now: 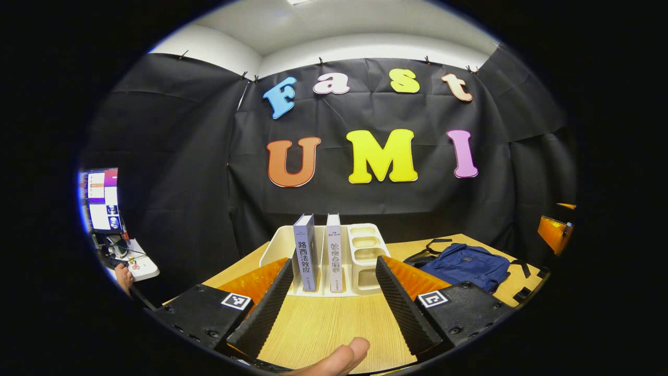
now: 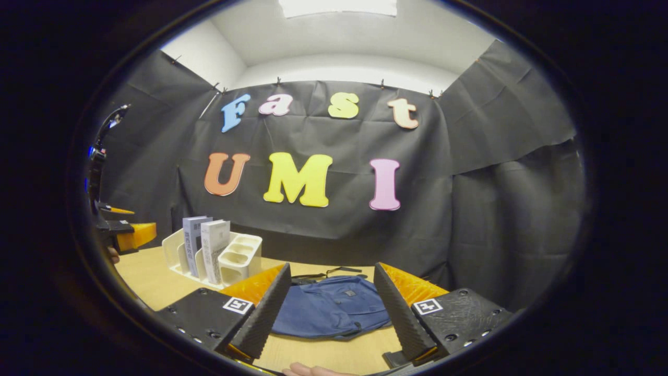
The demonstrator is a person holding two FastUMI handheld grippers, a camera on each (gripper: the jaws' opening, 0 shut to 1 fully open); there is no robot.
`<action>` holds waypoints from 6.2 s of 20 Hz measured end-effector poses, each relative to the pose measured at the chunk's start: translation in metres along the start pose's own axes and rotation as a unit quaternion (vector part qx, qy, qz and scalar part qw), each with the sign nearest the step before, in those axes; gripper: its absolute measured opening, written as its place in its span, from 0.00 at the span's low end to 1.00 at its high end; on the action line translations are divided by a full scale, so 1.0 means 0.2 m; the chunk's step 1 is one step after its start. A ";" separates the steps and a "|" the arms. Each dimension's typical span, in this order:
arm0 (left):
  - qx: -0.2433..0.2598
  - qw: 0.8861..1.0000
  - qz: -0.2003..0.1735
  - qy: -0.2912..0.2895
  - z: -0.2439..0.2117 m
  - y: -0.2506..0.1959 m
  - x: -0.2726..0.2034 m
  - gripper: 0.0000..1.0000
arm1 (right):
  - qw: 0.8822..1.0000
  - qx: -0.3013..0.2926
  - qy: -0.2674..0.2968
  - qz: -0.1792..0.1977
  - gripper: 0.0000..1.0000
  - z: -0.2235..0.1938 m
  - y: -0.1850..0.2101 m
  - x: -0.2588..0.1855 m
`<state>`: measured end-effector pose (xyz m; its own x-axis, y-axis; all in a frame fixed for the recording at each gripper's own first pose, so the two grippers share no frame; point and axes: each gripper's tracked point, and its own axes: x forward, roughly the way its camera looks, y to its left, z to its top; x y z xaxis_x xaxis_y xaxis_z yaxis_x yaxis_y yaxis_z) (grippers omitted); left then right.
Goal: Open the schoolbag, grab two books from the bookshelf and put them into the schoolbag.
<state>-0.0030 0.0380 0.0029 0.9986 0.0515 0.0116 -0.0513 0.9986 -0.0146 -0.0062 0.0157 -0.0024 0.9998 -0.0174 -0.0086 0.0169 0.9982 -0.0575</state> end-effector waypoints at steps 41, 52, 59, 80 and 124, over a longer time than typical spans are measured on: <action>0.023 0.999 0.035 0.016 -0.08 0.13 0.13 1.00 | 0.938 -0.272 0.213 -0.026 0.93 -0.95 0.70 0.90; 0.029 0.999 0.025 0.013 -0.09 0.08 0.14 1.00 | 0.946 -0.197 0.255 -0.025 0.14 -1.05 0.61 1.02; 0.010 0.999 0.006 0.033 -0.15 0.03 0.19 1.00 | 0.951 -0.204 0.230 -0.022 0.11 -0.82 0.49 1.04; -0.004 0.996 -0.008 0.089 -0.34 -0.19 0.50 1.00 | 0.973 -0.134 0.185 0.006 0.11 -0.22 -0.10 1.33; 0.001 0.878 0.008 0.479 -0.38 0.04 1.71 0.74 | 0.987 -0.042 0.140 0.073 0.11 -0.26 -0.47 1.29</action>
<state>0.3390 0.0625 -0.0690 0.5504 0.0308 -0.8343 -0.0637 0.9980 -0.0052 0.2504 -0.0849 -0.0508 0.9495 0.1002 -0.2974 -0.1407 0.9830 -0.1180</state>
